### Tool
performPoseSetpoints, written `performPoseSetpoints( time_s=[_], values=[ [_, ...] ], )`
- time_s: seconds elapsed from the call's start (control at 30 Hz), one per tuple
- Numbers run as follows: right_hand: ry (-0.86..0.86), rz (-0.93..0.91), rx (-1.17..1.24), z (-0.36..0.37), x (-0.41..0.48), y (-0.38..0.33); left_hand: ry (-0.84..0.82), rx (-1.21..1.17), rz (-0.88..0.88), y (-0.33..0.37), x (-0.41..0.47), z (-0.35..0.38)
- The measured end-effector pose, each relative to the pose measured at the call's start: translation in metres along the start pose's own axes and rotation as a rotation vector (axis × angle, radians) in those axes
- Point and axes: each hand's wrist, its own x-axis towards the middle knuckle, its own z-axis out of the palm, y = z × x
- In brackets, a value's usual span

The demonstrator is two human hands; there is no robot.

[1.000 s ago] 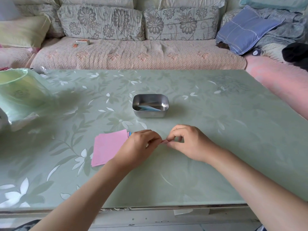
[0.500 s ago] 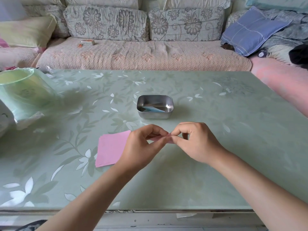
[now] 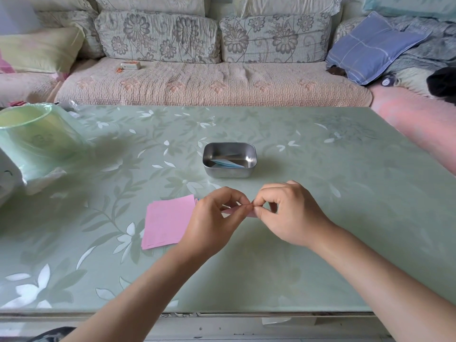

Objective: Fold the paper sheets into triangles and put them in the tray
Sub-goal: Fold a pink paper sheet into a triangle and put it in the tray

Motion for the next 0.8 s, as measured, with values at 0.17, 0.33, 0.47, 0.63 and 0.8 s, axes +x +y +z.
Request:
performPoseSetpoints(
  time_s=[0.17, 0.33, 0.47, 0.63, 0.8],
  values=[
    [-0.008, 0.009, 0.003, 0.0, 0.001, -0.001, -0.04, 0.063, 0.083, 0.0, 0.002, -0.002],
    [-0.076, 0.004, -0.028, 0.0, 0.001, -0.001, -0.15, 0.298, 0.281, 0.001, 0.01, -0.016],
    [-0.118, 0.0, -0.009, 0.0, 0.002, -0.002, -0.24, 0.431, 0.299, 0.005, 0.011, -0.021],
    [-0.104, -0.002, 0.068, 0.0, 0.004, -0.006, -0.253, 0.513, 0.315, 0.013, 0.013, -0.029],
    [-0.146, -0.016, -0.006, 0.0, 0.004, -0.009, -0.276, 0.54, 0.339, 0.018, 0.012, -0.031]
  ],
)
